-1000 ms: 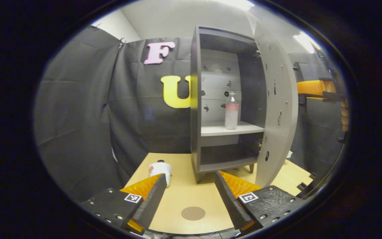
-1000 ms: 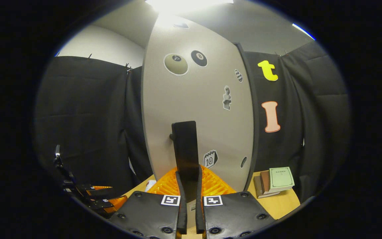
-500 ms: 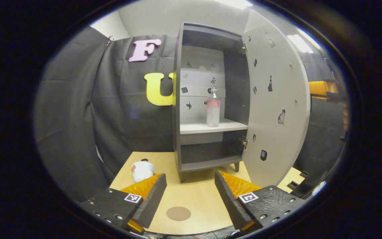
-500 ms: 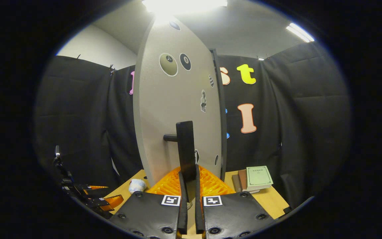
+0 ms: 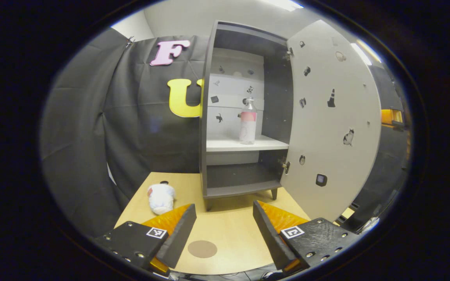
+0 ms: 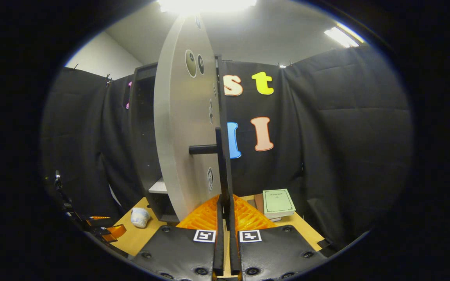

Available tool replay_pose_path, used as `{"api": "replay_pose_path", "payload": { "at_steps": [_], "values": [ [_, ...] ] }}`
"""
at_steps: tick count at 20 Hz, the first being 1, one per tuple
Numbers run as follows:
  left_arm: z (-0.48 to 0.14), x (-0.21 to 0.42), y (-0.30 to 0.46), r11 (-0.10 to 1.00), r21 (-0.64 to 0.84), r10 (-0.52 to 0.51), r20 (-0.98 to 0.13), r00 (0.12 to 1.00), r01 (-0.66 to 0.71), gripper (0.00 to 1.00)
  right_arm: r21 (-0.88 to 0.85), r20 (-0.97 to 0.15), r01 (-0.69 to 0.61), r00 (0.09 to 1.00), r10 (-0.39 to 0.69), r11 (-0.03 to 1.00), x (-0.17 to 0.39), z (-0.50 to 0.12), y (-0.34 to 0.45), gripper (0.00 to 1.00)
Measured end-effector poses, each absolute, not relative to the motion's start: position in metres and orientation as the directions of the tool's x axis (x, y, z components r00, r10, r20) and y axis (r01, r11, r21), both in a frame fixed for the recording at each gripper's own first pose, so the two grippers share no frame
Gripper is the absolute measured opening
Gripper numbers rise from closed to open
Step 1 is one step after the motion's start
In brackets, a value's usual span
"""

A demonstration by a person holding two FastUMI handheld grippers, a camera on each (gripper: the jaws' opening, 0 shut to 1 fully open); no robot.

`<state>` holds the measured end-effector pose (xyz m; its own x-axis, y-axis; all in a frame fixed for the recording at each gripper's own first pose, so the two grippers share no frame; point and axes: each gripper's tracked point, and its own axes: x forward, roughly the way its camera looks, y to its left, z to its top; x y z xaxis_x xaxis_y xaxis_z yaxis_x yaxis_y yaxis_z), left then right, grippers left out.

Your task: Open the cabinet door with the right hand, grasp the bottle in the cabinet with the left hand and place it on the coaster, then close the cabinet door with the right hand.

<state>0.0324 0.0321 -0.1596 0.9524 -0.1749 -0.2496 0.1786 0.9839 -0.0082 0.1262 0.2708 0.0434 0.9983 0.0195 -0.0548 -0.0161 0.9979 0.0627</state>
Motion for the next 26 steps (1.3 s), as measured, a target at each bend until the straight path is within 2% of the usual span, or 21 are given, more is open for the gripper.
{"api": "replay_pose_path", "payload": {
  "at_steps": [4, 6, 7, 11, 14, 15, 16, 19, 26],
  "values": [
    [-0.162, 0.036, 0.029, 0.982, -0.03, -0.186, -0.266, 0.946, 0.185, 0.89, 0.049, -0.046, -0.02, 0.999, 0.022, 0.999, 0.128, 0.039, 0.266, 0.0],
    [-0.162, 0.037, 0.03, 0.981, -0.026, -0.19, -0.265, 0.945, 0.191, 0.89, 0.082, -0.046, -0.031, 0.998, 0.035, 0.996, 0.128, 0.041, 0.271, 0.0],
    [-0.162, 0.038, 0.029, 0.981, -0.024, -0.192, -0.263, 0.946, 0.192, 0.9, 0.095, -0.045, -0.034, 0.998, 0.039, 0.995, 0.127, 0.041, 0.272, 0.06],
    [-0.16, 0.041, 0.029, 0.979, -0.034, -0.204, -0.262, 0.943, 0.202, 0.89, 0.104, -0.054, -0.005, 0.999, 0.01, 0.995, 0.124, 0.04, 0.268, 0.07],
    [-0.158, 0.044, 0.029, 0.976, -0.03, -0.215, -0.259, 0.942, 0.215, 0.89, 0.106, -0.068, 0.056, 0.996, -0.049, 0.993, 0.117, 0.036, 0.256, 0.08],
    [-0.159, 0.044, 0.029, 0.975, -0.027, -0.219, -0.259, 0.941, 0.22, 0.89, 0.12, -0.068, 0.076, 0.995, -0.068, 0.99, 0.115, 0.036, 0.254, 0.01],
    [-0.159, 0.045, 0.028, 0.974, -0.025, -0.224, -0.26, 0.939, 0.225, 0.89, 0.13, -0.068, 0.099, 0.994, -0.091, 0.987, 0.116, 0.036, 0.249, 0.04],
    [-0.159, 0.047, 0.026, 0.969, -0.026, -0.243, -0.258, 0.935, 0.245, 0.89, 0.17, -0.077, 0.164, 0.985, -0.153, 0.972, 0.106, 0.035, 0.232, 0.04],
    [-0.135, 0.059, 0.028, 0.965, -0.026, -0.26, -0.209, 0.943, 0.261, 0.89, 0.128, -0.081, 0.327, 0.944, -0.318, 0.936, 0.082, 0.044, 0.156, 0.04]
  ]
}}
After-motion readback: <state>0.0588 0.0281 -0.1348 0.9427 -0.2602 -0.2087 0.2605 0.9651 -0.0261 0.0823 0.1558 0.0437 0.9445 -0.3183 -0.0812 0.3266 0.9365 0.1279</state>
